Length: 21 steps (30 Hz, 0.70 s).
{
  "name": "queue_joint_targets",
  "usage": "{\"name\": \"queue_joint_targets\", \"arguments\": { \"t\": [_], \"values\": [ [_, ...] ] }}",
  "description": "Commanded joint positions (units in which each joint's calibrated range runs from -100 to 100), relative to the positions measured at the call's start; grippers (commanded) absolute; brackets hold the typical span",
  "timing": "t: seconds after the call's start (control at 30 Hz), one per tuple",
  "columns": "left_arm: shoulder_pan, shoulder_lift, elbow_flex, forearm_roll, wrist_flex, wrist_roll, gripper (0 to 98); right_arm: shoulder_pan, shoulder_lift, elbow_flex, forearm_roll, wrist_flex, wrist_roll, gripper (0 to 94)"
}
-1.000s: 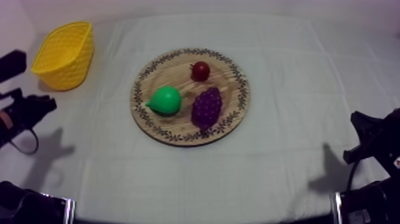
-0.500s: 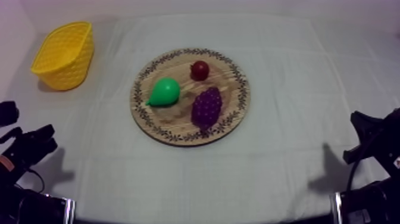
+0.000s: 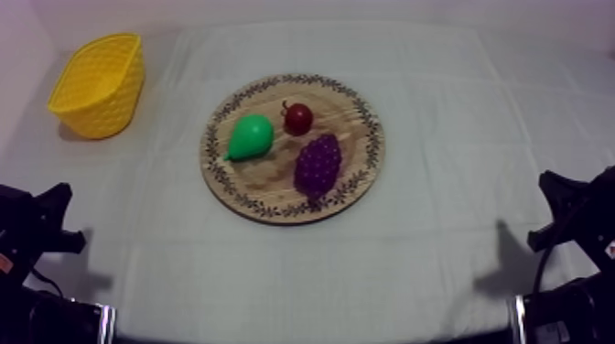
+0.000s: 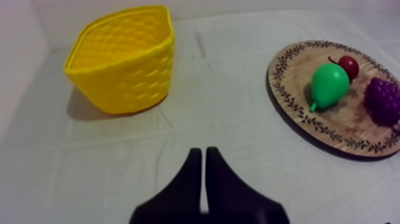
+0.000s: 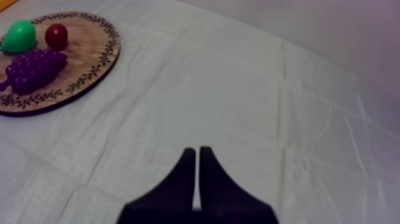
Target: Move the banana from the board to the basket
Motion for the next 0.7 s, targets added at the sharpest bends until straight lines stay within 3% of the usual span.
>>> {"name": "queue_joint_targets", "arguments": {
  "t": [0.0, 0.17, 0.33, 0.67],
  "values": [
    [0.0, -0.1, 0.1, 0.03, -0.2, 2.2, 0.0, 0.0, 0.0, 0.0, 0.0, 0.0, 0.0, 0.4],
    [-0.1, -0.2, 1.9, 0.15, -6.3, 6.0, 0.0, 0.0, 0.0, 0.0, 0.0, 0.0, 0.0, 0.4],
    [-0.2, -0.2, 2.5, 0.17, -8.1, 10.2, 0.0, 0.0, 0.0, 0.0, 0.0, 0.0, 0.0, 0.4],
    [-0.2, -0.2, 2.6, 0.18, -8.5, 11.0, 0.0, 0.0, 0.0, 0.0, 0.0, 0.0, 0.0, 0.4]
  ]
}}
